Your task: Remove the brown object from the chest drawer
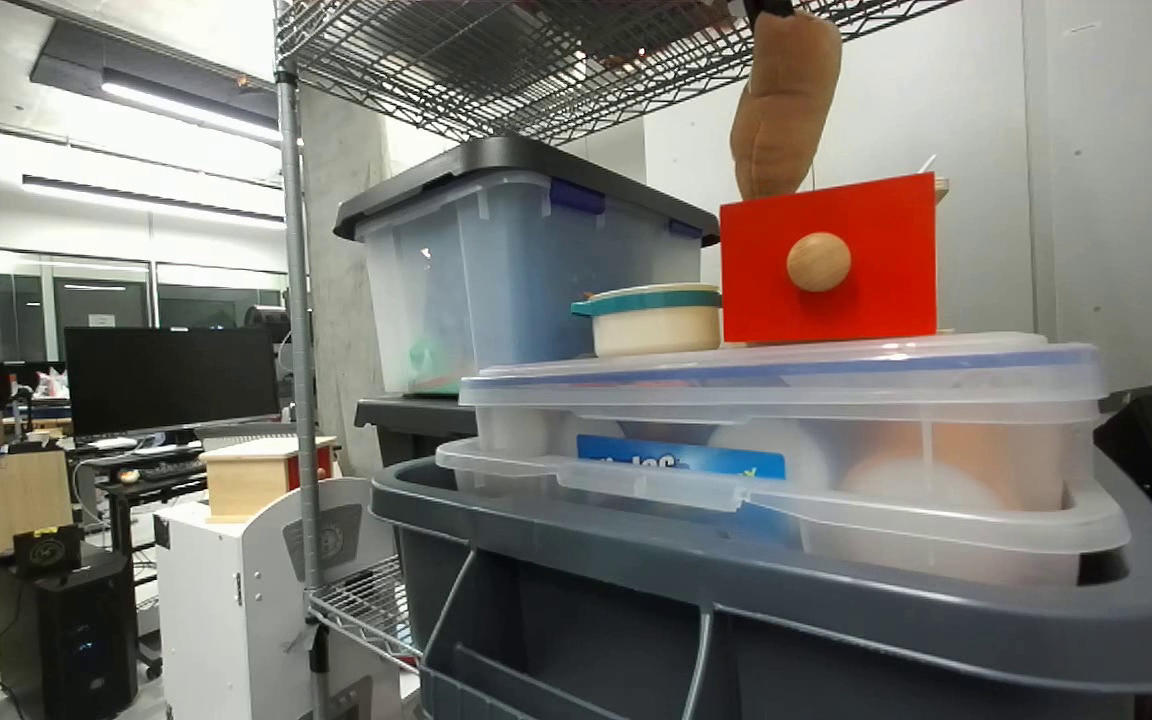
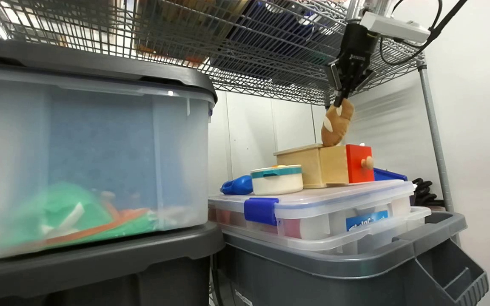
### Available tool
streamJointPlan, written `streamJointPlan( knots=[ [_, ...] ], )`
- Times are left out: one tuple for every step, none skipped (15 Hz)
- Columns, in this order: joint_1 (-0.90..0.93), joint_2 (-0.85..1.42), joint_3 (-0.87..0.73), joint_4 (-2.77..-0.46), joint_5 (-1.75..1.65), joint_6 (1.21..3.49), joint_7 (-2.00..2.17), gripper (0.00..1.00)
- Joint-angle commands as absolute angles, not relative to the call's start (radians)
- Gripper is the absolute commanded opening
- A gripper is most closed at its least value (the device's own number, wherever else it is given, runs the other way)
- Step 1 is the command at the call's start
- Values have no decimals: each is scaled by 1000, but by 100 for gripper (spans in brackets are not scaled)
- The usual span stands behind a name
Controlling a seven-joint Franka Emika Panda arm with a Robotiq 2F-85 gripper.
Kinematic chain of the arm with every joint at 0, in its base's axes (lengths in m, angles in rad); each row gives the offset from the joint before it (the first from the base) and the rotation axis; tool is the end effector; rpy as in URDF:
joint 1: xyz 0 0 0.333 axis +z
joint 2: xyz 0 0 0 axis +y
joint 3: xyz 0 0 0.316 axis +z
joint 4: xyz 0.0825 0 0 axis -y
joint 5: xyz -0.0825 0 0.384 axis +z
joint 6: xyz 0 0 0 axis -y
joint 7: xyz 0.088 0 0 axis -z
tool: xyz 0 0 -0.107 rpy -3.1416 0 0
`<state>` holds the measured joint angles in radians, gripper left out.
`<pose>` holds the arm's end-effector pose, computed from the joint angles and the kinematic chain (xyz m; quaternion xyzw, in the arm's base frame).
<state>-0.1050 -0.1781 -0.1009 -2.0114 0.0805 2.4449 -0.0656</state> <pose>0.5388 -0.1164 0.6010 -0.9486 0.0903 -0.3032 0.0016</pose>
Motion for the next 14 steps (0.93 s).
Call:
streamJointPlan(
  knots=[
    [-73, -248, -100, -2050, 122, 2428, -85, 2],
    [-63, -263, -96, -2063, 125, 2423, -85, 2],
    [-55, -276, -89, -2080, 119, 2430, -82, 2],
    [-43, -289, -84, -2097, 118, 2429, -81, 2],
    [-34, -299, -80, -2109, 118, 2428, -78, 2],
    [-25, -309, -75, -2121, 116, 2425, -76, 2],
    [-16, -320, -69, -2140, 115, 2425, -73, 2],
    [-8, -329, -63, -2151, 115, 2420, -71, 2],
    [0, -337, -58, -2167, 118, 2419, -70, 2],
    [6, -342, -53, -2181, 118, 2417, -67, 2],
    [12, -347, -50, -2196, 120, 2416, -67, 2],
    [16, -350, -45, -2210, 116, 2418, -65, 2],
    [18, -353, -39, -2230, 109, 2424, -59, 2],
    [20, -355, -34, -2246, 106, 2427, -57, 2]
  ],
)
